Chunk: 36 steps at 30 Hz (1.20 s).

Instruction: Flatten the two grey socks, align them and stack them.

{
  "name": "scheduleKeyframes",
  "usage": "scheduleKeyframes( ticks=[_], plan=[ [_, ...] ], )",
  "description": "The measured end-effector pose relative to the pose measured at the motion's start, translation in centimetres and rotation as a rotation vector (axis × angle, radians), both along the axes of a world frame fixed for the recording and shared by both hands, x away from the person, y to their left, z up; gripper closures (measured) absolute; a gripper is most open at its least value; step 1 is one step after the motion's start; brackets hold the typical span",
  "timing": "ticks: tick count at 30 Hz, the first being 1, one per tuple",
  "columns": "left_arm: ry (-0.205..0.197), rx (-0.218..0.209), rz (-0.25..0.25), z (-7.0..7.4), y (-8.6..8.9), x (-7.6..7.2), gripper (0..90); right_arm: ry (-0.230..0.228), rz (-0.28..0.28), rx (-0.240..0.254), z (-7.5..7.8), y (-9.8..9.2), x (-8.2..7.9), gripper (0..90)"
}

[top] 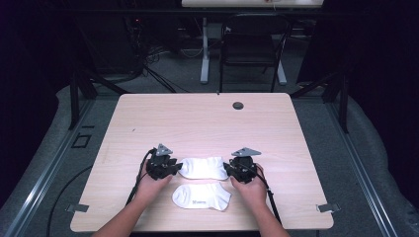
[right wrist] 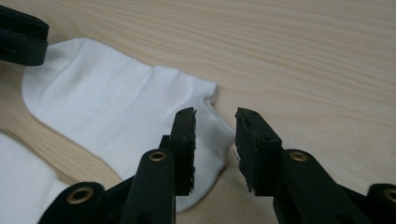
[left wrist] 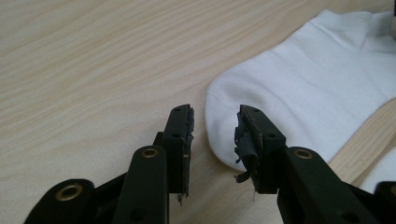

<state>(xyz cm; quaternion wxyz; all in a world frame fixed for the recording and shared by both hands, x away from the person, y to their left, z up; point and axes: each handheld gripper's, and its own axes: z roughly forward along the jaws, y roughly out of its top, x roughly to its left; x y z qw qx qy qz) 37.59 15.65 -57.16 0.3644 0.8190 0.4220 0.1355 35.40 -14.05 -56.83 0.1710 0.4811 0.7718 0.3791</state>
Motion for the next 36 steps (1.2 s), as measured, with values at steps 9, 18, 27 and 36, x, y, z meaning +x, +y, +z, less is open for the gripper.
scheduleKeyframes(
  ticks=[9, 18, 27, 36],
  plan=[
    [0.015, 0.018, -0.028, -0.5, -0.4, 0.3, 65.5, 0.026, 0.008, 0.007, -0.7, -0.3, 0.5, 64.6],
    [0.005, 0.015, -0.026, -0.7, -0.4, 0.2, 76.2, 0.04, 0.026, -0.005, -1.3, 0.2, 0.6, 76.9],
    [0.02, -0.009, -0.029, -0.6, -0.5, 0.2, 86.7, 0.048, 0.037, 0.01, -0.9, 0.1, 0.4, 85.6],
    [0.012, -0.035, -0.035, 0.3, -0.2, 0.0, 87.9, 0.022, 0.053, 0.046, 0.4, 0.1, 0.0, 86.2]
  ],
)
